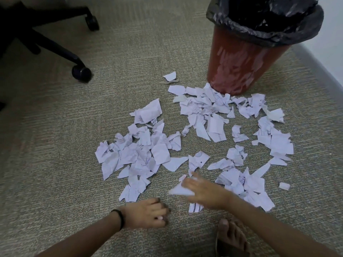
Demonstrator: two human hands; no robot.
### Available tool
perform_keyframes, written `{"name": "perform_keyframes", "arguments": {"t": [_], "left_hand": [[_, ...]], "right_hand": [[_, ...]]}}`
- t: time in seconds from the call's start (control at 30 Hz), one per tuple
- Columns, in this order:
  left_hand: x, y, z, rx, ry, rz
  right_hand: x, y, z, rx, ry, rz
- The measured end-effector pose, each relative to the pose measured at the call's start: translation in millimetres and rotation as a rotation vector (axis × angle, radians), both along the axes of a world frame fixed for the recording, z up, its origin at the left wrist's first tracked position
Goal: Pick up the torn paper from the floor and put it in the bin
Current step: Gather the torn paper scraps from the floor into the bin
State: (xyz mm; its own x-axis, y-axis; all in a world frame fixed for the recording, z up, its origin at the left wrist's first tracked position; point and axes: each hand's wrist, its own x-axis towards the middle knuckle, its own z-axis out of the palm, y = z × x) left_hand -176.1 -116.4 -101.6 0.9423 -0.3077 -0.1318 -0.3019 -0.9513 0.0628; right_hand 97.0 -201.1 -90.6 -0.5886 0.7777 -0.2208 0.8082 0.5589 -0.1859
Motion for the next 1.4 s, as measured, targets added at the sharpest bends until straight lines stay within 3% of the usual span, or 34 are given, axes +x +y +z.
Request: {"name": "perform_keyframes", "arguments": {"t": [0.17, 0.4, 0.53, 0.6, 0.67, 0.73, 0.8, 1.13, 1.4], "left_hand": [[21, 27, 17, -0.033, 0.035, 0.201], [56, 23, 27, -0.148, -0.024, 0.274], [88, 5, 33, -0.313, 0.102, 0.296], [99, -4, 22, -0.282, 0.133, 0.235], [107, -12, 12, -0.237, 0.171, 0.227], [114, -19, 9, -0.229, 0.183, 0.25], [120, -21, 13, -0.244, 0.212, 0.293], [137, -6, 21, -0.365, 0.252, 0.278], [144, 31, 38, -0.289, 0.081, 0.35]], "right_hand": [[45, 18, 21, 0.099, 0.126, -0.343], [95, 7, 38, -0.057, 0.26, -0.818], [121, -12, 41, -0.066, 0.177, -1.005], [129, -21, 44, -0.093, 0.169, -1.06], [134, -28, 47, -0.253, 0.166, -1.118], [133, -31, 47, -0.469, 0.155, -1.125], [127, -33, 43, -0.542, 0.133, -1.084], [80, -17, 33, -0.357, -0.036, -0.9], [69, -8, 31, -0.257, 0.05, -0.877]]}}
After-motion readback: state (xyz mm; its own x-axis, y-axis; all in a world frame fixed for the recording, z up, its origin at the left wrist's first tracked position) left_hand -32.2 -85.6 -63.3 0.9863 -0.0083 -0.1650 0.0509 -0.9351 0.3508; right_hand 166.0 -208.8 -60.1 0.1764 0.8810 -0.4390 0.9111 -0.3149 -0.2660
